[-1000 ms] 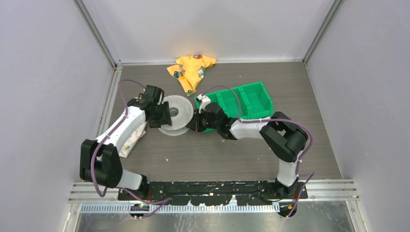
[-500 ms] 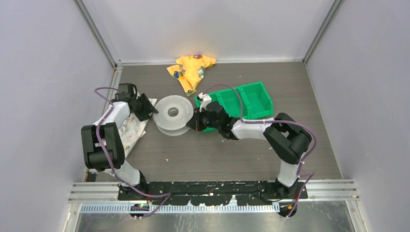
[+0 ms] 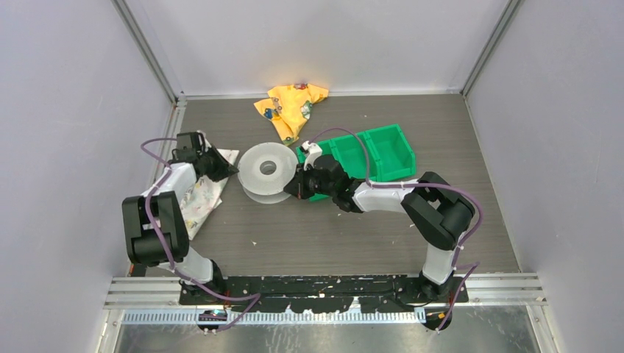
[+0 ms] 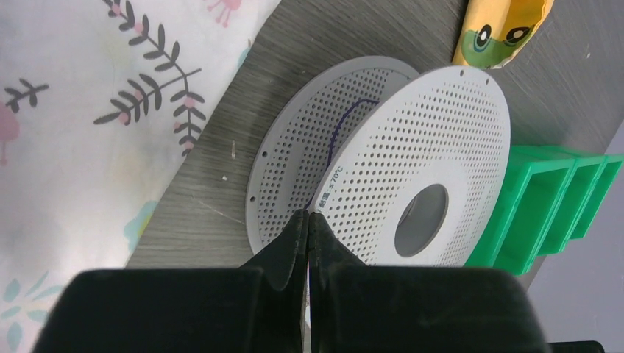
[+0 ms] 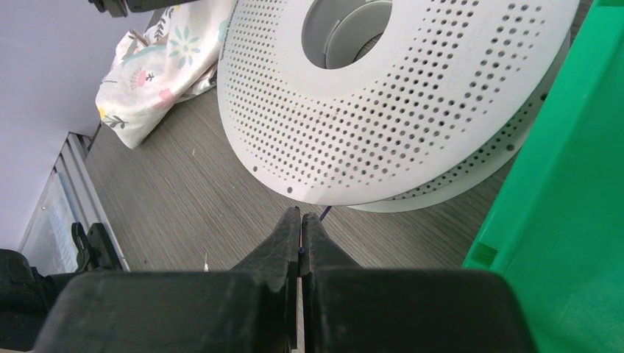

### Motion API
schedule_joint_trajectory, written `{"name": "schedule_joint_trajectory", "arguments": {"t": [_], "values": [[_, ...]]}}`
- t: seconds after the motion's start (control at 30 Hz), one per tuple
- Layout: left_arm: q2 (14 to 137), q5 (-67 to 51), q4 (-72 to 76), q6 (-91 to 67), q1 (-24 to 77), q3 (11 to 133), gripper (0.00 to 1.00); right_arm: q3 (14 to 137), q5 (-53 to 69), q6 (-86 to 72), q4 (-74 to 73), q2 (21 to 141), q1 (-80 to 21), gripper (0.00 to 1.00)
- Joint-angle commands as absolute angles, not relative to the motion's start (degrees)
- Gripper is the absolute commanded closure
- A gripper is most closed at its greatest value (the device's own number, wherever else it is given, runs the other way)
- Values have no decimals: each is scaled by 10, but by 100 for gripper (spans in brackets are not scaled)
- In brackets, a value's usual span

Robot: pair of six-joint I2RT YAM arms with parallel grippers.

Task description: Wrap the cables

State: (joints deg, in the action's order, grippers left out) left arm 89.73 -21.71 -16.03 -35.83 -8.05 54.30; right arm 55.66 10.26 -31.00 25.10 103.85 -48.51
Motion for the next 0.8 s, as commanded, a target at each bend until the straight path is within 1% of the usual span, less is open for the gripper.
{"name": "schedule_joint_trajectory", "arguments": {"t": [0.0,0.23,0.5,0.57,0.73,0.77], "values": [[856,-223,-178,-366,-79,499,99,565,99,-316,268,1025,-484,99],[742,-247,-175,-418,-78,402,100,567,98,-322,269,1040,-484,99],[565,-236,-190,-489,-78,317,99,580,102,-325,268,1055,-484,99],[549,-236,-203,-486,-78,320,100,585,103,-324,265,1058,-484,99],[569,-253,-214,-475,-78,328,99,590,105,-328,265,1062,-484,99],[570,-255,-214,-475,-78,327,99,590,104,-328,265,1062,-483,98]]}}
